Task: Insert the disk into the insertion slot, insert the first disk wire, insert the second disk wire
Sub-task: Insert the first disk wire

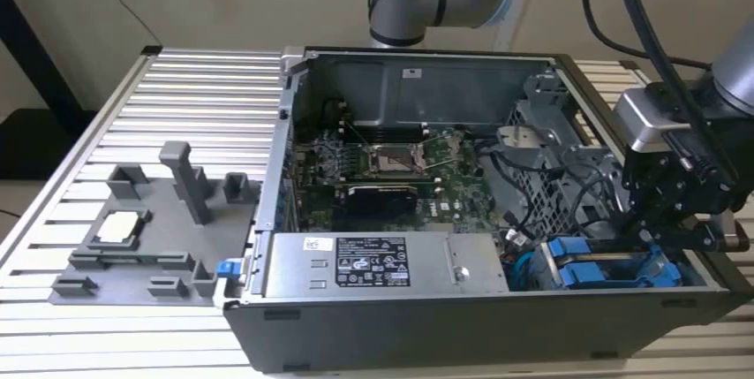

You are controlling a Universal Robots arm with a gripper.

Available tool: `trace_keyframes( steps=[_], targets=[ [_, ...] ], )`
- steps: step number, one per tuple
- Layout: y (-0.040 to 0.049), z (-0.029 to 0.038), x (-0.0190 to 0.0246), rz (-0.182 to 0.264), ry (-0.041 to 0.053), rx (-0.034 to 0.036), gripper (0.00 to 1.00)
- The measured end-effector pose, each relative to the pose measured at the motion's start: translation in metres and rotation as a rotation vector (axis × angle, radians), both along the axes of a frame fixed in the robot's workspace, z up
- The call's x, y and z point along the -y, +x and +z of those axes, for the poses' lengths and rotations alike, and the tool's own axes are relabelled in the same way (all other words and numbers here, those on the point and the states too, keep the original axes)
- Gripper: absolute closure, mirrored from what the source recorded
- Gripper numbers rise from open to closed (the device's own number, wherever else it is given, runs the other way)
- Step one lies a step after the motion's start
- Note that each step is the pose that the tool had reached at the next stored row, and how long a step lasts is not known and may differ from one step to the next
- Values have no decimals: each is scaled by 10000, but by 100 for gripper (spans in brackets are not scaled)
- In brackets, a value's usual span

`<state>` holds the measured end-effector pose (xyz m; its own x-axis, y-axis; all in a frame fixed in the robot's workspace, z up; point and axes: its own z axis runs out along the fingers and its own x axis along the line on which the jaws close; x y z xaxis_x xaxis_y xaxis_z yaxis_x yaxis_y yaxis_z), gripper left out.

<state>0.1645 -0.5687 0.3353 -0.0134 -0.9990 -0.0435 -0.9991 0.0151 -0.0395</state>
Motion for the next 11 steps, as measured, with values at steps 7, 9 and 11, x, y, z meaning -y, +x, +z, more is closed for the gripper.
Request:
trace_keyframes(
  steps=[7,9,11],
  targets=[
    [0,-2,0,-1,2,0,81],
    [0,-3,0,-1,-3,1,81],
    [-1,-12,-1,-1,-8,4,81]
  ],
)
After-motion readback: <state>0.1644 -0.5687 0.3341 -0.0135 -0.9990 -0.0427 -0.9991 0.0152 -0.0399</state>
